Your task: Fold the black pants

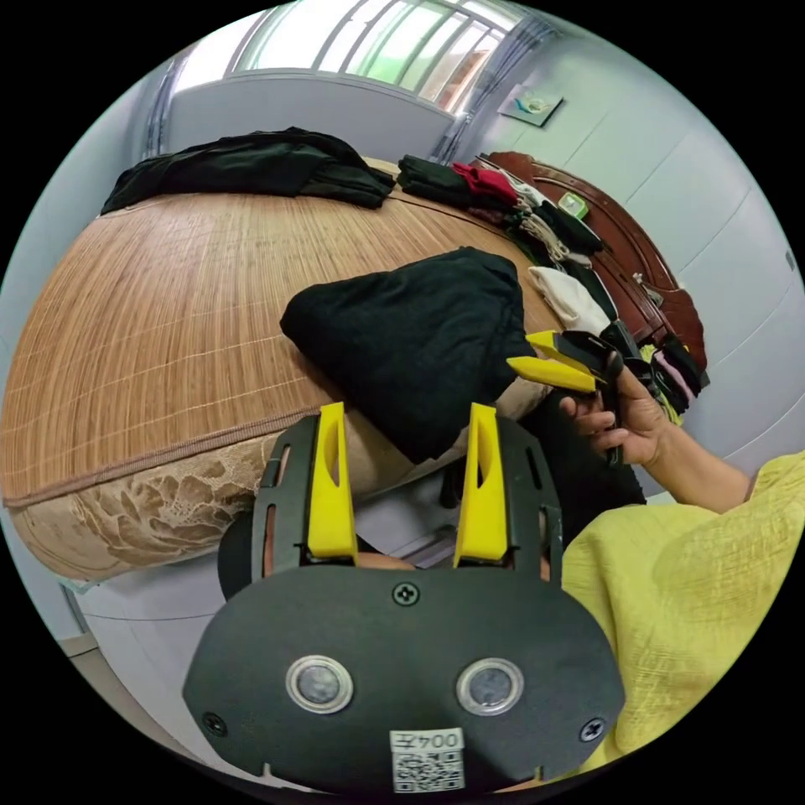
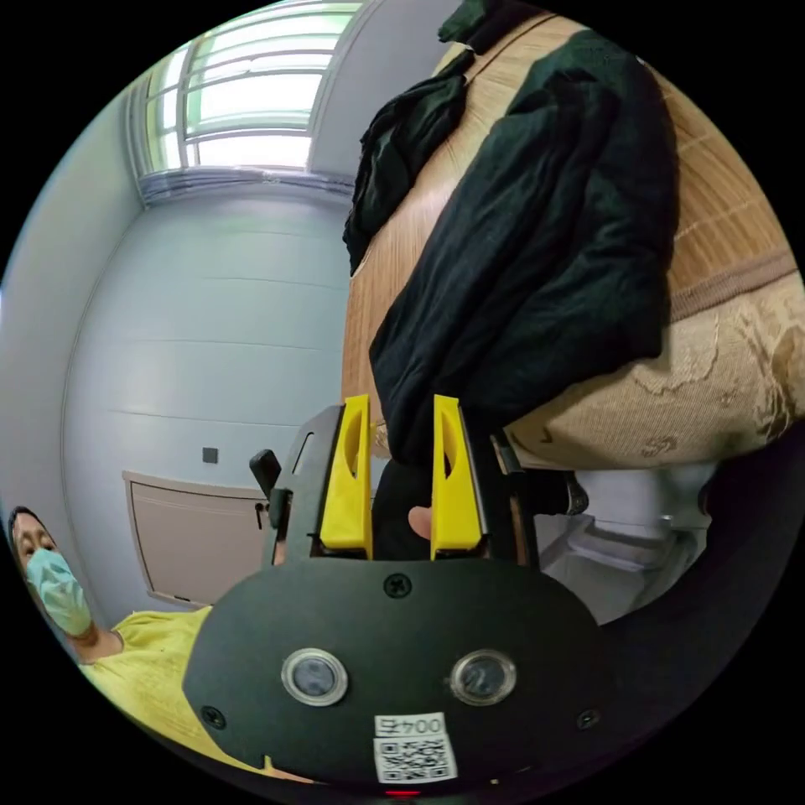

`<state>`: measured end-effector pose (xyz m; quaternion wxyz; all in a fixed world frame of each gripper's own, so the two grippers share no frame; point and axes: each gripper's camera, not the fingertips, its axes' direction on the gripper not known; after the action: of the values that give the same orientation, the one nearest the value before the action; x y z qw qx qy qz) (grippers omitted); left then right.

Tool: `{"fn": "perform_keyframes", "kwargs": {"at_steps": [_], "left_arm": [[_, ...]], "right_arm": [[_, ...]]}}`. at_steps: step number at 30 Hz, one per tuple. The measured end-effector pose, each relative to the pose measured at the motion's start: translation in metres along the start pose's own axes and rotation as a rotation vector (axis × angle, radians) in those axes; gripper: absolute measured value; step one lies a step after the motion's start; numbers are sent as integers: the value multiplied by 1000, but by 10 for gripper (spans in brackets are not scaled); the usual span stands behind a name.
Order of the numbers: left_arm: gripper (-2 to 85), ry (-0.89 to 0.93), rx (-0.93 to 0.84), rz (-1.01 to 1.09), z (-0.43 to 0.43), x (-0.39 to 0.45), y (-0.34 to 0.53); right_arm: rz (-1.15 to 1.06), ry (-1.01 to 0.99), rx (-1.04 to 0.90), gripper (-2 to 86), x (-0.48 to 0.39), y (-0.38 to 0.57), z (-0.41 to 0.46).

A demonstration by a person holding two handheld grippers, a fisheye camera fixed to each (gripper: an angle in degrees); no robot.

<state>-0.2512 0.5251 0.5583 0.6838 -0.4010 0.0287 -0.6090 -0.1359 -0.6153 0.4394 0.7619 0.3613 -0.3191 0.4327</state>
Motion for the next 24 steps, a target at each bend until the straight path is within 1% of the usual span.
{"fn": "perform_keyframes", "kwargs": {"at_steps": [2,5,7,10,13,17,20,21,22,24], "left_arm": [[188,-28,-8,15,3,-1,4],[186,-16,17,-20,0,-16,6],[185,-31,39,-25,-5,-26,5],[184,-53,53,-3,-3,-34,-6],[184,-82,52,24,5,-44,-34],[183,-146,46,64,18,-61,-81],[179,-112,-13,80,42,-78,-111],[176,-71,-64,98,56,-83,-118],[173,-35,-130,111,71,-87,-121],[170,-23,-175,136,84,-87,-121]], "right_arm": [[19,17,1,133,2,3,6],[59,130,167,146,3,5,-14],[57,247,318,169,0,0,-41],[58,368,417,190,-2,-18,-63],[99,426,429,209,6,-47,-67],[163,417,393,203,17,-74,-55],[164,510,347,144,14,-91,-33],[174,580,327,124,12,-98,-26],[158,620,304,111,8,-105,-20],[145,651,280,97,1,-119,-14]]}}
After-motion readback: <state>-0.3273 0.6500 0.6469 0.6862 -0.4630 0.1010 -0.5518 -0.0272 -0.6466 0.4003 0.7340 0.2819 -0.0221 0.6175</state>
